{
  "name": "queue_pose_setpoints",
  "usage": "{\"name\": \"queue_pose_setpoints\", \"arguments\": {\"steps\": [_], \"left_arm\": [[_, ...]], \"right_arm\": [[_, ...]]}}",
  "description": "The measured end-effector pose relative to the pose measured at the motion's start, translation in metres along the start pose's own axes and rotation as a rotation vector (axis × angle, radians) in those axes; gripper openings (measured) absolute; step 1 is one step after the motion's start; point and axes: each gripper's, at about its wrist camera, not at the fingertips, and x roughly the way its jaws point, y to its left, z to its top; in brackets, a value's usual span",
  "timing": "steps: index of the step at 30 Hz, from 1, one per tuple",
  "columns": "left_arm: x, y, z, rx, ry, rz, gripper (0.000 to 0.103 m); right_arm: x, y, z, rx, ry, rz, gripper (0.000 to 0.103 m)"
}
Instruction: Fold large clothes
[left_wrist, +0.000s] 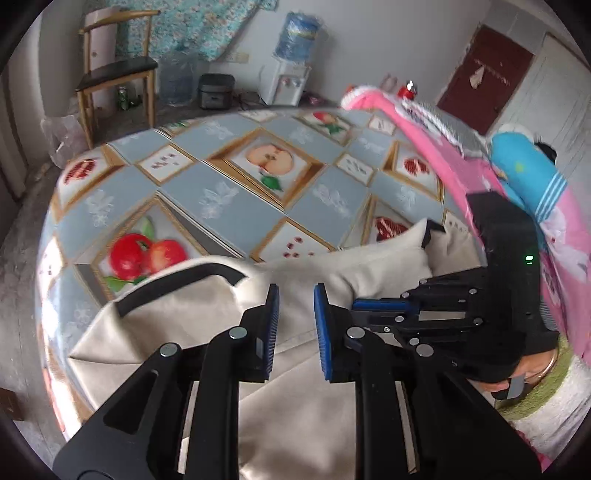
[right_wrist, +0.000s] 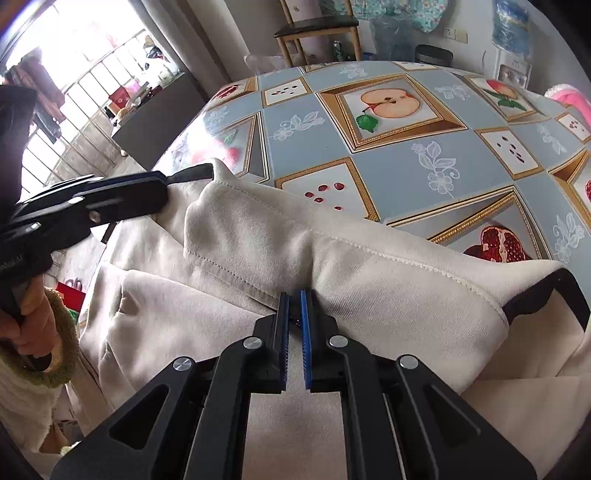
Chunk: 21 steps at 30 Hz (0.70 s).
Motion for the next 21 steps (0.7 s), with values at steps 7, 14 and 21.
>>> {"name": "queue_pose_setpoints", "arguments": {"steps": [7,14,21], "left_arm": [[0.050,-0.014,-0.011,0.012,0.123,0.003,0.018],[0.049,-0.017,-0.018,0.026,0.102,0.020,0.018],[0.049,-0.014,-0.018,0.027,0.083,0.005,0.018]], "right_arm": [[-0.026,-0.019,-0.005,0.041,-0.012,0.053,0.005],[-0.067,-0.103,-0.009,0.359,-0.090,0.071,0.046],[-0.043,-0.093,0.002,0.305,-0.033,0.026,0.012]]}}
